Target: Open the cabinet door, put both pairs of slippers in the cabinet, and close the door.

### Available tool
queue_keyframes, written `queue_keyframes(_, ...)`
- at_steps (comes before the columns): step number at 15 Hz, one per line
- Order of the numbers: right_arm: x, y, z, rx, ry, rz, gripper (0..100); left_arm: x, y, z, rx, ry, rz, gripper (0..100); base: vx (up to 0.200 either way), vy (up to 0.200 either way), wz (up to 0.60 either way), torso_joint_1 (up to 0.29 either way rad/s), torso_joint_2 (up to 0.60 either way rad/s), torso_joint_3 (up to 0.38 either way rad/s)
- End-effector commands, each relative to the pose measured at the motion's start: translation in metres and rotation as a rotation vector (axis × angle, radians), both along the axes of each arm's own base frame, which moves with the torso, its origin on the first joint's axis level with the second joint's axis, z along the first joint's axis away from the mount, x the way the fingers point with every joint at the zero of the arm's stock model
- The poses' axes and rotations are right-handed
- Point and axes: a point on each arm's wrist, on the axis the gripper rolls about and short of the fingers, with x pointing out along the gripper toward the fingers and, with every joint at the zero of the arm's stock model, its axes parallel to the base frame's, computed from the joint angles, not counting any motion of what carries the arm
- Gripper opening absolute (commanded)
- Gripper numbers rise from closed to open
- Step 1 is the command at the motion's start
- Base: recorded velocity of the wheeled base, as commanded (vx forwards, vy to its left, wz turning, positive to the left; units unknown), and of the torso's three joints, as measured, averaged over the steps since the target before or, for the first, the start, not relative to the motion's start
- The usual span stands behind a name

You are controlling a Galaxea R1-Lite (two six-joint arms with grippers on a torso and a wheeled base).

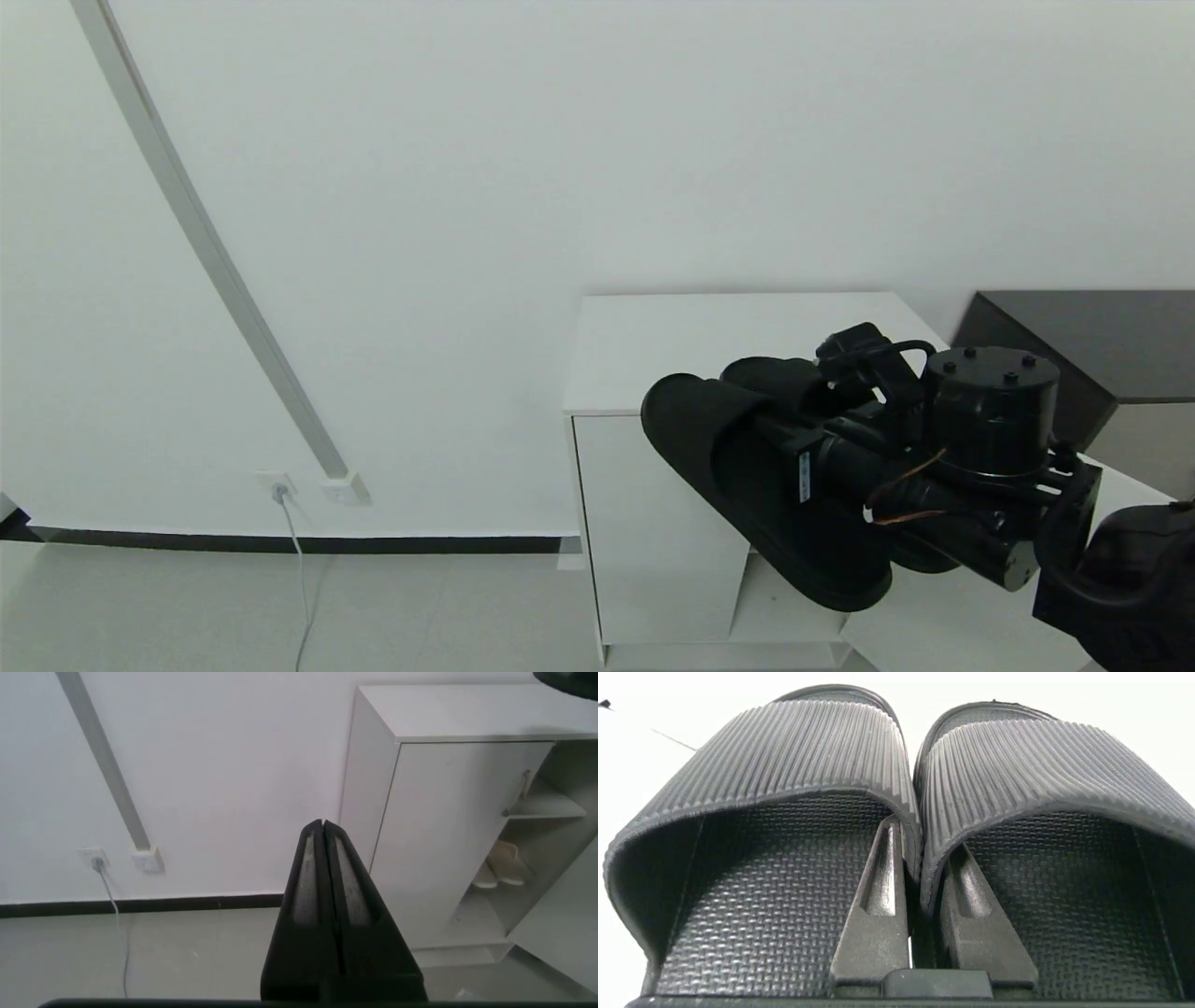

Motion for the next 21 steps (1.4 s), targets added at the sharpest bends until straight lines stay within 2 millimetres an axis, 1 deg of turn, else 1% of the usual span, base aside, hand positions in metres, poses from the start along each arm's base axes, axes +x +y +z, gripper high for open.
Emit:
queue_keyframes(1,0.0004,0.0008,-0.0011,-0.003,0.000,0.000,0,0.0000,0.0000,0.0000,-0.001,0.000,0.000,0,0.000,0.000,0.00,0.000,0.00,0.000)
queue_keyframes(5,0.0003,0.0043,-0.0054,-0.011,0.010,0.010,0,0.0000,0.0000,0.0000,0.002,0.000,0.000,0,0.000,0.000,0.00,0.000,0.00,0.000)
queue_keyframes(12,-0.0004,0.0044,-0.0053,-0.011,0.010,0.012,0,0.0000,0.0000,0.0000,0.002,0.000,0.000,0,0.000,0.000,0.00,0.000,0.00,0.000)
queue_keyframes(21,-0.0016,0.0046,-0.0070,-0.017,0.015,0.015,0,0.0000,0.0000,0.0000,0.002,0.000,0.000,0,0.000,-0.200,0.00,0.002,0.00,0.000)
